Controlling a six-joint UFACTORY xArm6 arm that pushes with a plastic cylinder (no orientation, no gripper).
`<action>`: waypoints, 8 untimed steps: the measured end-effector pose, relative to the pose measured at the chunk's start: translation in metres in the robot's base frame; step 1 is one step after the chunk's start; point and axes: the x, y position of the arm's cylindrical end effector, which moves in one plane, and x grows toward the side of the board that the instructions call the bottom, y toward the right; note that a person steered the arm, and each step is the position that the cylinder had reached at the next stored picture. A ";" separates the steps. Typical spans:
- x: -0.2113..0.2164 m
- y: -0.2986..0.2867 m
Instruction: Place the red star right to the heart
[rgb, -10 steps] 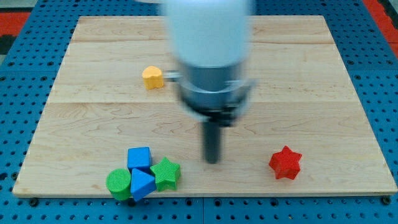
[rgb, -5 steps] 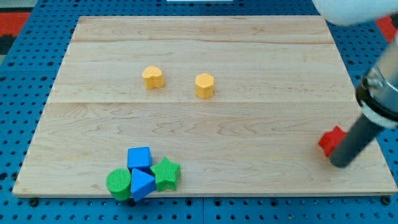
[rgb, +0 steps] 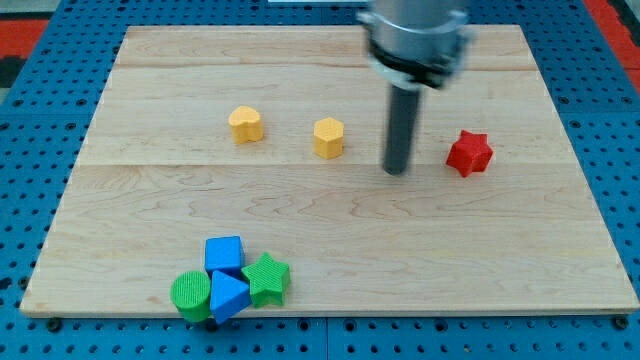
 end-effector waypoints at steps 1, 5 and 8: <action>0.051 0.080; -0.018 0.013; -0.076 -0.112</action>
